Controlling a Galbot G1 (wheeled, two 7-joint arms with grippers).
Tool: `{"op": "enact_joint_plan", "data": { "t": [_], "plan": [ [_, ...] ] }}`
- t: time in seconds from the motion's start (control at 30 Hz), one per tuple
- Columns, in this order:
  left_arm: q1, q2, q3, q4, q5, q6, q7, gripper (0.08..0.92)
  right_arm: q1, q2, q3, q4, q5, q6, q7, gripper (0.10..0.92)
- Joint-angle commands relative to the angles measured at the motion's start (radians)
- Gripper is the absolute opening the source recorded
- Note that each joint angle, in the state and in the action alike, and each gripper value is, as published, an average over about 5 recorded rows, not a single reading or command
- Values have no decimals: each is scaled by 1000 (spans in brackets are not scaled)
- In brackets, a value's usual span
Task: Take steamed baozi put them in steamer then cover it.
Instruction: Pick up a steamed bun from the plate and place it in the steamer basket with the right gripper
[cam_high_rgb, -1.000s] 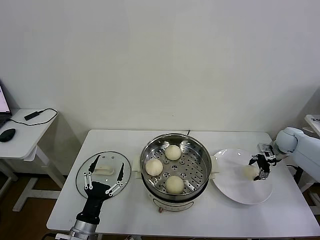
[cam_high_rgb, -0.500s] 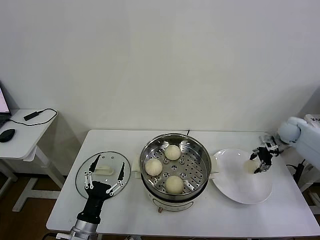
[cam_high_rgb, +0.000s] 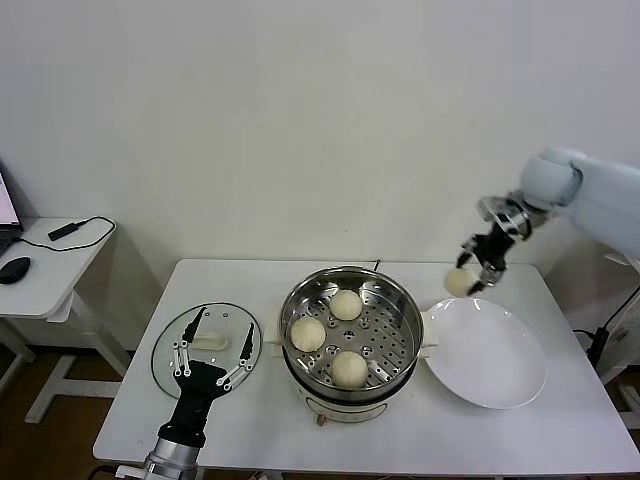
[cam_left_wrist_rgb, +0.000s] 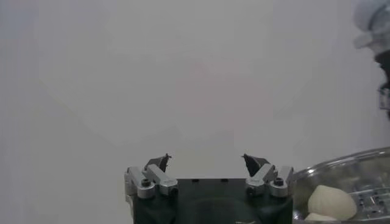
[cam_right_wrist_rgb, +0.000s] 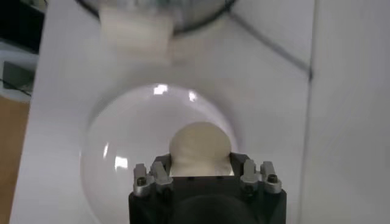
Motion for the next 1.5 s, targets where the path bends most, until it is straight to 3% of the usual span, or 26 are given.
{"op": "enact_joint_plan", "data": {
  "t": [0.03,0.5,1.5],
  "plan": [
    [-3,-4,5,-2,1,0,-3,823,211,147,-147,263,218,-108,77,668],
    [-9,-5,-2,1,-2,0,-4,823,42,223,-151,268,133,-142,131,662],
    [-9,-6,0,9,-1,-2,-13,823,-76,240,-131,157,21,-143,171,662]
  ]
}}
